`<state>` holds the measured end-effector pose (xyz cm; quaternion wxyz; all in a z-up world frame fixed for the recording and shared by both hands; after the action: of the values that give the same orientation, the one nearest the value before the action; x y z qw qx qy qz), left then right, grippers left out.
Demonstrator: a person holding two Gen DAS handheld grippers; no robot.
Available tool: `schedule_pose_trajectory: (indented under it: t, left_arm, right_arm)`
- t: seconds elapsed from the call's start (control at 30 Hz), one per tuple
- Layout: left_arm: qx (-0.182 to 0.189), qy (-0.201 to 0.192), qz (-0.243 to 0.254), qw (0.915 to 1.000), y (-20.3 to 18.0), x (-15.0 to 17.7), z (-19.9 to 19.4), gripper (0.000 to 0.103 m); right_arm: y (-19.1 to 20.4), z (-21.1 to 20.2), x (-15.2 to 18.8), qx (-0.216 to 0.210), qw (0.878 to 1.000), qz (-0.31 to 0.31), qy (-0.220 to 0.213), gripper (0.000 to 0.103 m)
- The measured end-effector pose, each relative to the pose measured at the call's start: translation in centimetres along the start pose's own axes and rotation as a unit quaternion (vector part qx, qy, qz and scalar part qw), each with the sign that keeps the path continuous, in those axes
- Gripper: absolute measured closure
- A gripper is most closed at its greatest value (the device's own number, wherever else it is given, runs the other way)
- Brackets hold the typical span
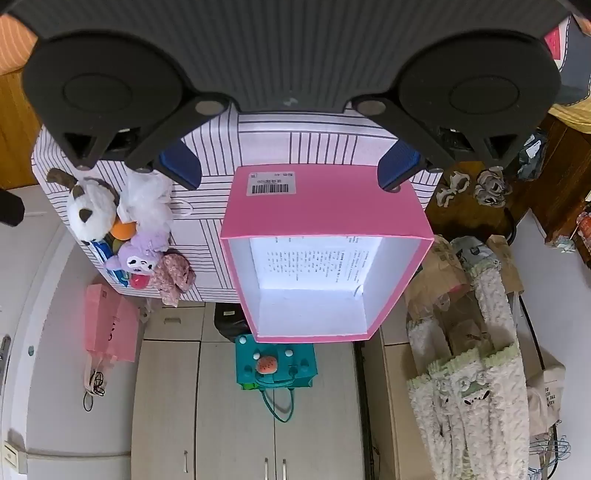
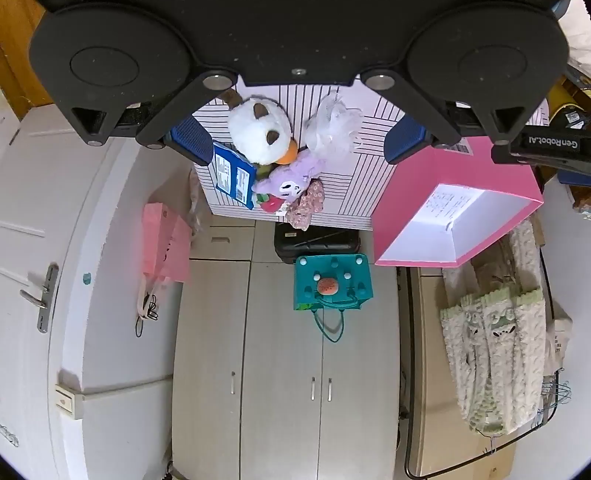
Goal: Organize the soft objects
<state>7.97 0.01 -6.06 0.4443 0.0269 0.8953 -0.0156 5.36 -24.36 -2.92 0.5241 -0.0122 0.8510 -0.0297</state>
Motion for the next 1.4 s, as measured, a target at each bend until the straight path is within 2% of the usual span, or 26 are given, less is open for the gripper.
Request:
schedule_pose_trajectory:
  t: [0.1, 0.17, 0.23, 0.37, 0.93, 1.4]
  left_arm:
    - [0.005, 0.001, -0.002, 1.0, 0.0, 0.0, 0.1, 0.0]
    - [0.01, -0.001, -0.004, 0.9999, 0.0, 0.2, -0.2, 0.0]
    - [0.018, -0.002, -0.005, 0.9998, 0.0, 0.1, -0.5, 0.0]
    - [0.018, -0.007, 0.0, 0.9998, -0.4, 0.2, -0.7, 0.0]
    - [0.011, -0.023, 0.012, 0.9996, -1.0, 0.7, -1.3, 0.0]
    - [0.009, -0.066, 0.011, 0.9977, -0.7, 1.2, -1.6, 0.0]
  right_arm:
    - [0.4, -0.1, 0.2, -0.004, 1.0, 0.003, 0.005, 0.002]
    - [0.4, -0.8, 0.1, -0.028, 1.0, 0.009, -0.002, 0.002]
    - [0.0, -0.5, 0.3, -0.033, 0.999, 0.013, 0.004, 0.002]
    - [0.5, 0.2, 0.8, -0.028, 1.0, -0.003, 0.011, 0.002]
    - [0.0, -1.2, 1.3, -0.029, 1.0, 0.003, -0.005, 0.002]
    - [0.3, -1.6, 2.2, -0.018, 0.999, -0.015, -0.03, 0.002]
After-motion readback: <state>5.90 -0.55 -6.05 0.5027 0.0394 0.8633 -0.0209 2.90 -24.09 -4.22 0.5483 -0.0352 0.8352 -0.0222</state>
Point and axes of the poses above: each gripper's, at about its wrist camera, not at the fingertips, and z roughly the way its jaws point, y to its left, x to its underside, the point moved 10 cm from there along z, roughly the way its jaws point, and after that the axes turned 3 degrees about x, right-handed, at the moved point
